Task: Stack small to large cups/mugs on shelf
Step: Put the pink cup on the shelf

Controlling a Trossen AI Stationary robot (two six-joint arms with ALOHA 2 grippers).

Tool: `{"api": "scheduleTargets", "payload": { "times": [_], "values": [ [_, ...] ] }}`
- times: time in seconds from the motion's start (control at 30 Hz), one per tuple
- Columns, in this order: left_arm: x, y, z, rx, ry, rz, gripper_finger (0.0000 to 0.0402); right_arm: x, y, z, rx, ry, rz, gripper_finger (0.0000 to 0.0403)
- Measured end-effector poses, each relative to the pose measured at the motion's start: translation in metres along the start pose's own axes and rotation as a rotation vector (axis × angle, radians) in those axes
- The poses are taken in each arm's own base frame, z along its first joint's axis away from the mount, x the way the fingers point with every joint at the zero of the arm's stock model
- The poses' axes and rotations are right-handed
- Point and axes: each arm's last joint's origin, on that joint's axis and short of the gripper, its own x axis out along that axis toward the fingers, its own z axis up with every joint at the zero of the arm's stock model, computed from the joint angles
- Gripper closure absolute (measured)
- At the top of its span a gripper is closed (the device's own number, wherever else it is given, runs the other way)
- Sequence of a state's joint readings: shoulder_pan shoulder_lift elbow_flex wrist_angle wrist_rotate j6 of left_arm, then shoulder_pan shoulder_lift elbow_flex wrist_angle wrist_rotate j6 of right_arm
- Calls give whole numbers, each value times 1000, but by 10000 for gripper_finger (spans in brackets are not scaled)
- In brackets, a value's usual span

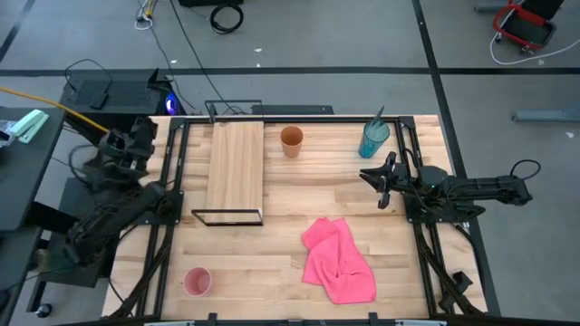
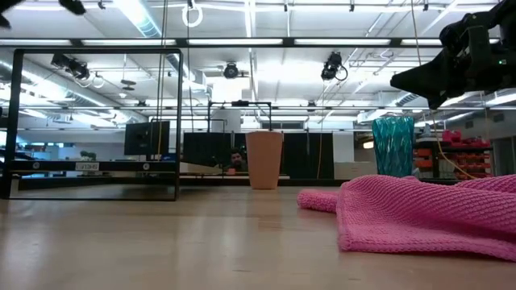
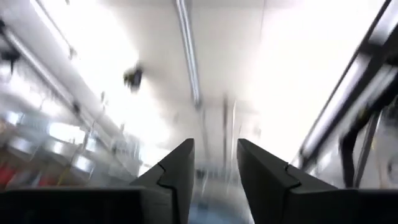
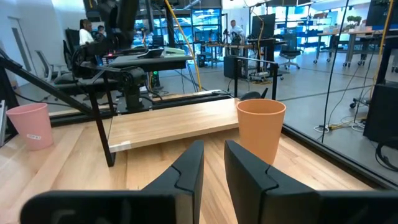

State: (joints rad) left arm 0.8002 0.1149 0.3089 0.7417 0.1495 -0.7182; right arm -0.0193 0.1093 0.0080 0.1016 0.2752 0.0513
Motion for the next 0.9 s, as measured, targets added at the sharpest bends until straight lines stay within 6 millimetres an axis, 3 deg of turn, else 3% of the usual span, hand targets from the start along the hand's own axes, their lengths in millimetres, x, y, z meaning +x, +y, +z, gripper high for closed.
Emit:
{"api": "scheduleTargets", "payload": {
  "times": [0.27, 0.4, 0.67, 0.9],
  "values": [
    [55, -34, 46, 109, 625, 261, 302, 0, 0, 0, 6, 0, 0, 330],
    [77, -55, 75, 114, 833, 364, 316, 0, 0, 0, 8, 0, 0, 330],
    [115, -88, 122, 11, 912, 466, 339, 0, 0, 0, 8, 0, 0, 330],
    [127, -94, 129, -45, 1014, 499, 351, 0, 0, 0, 8, 0, 0, 330]
  ]
}}
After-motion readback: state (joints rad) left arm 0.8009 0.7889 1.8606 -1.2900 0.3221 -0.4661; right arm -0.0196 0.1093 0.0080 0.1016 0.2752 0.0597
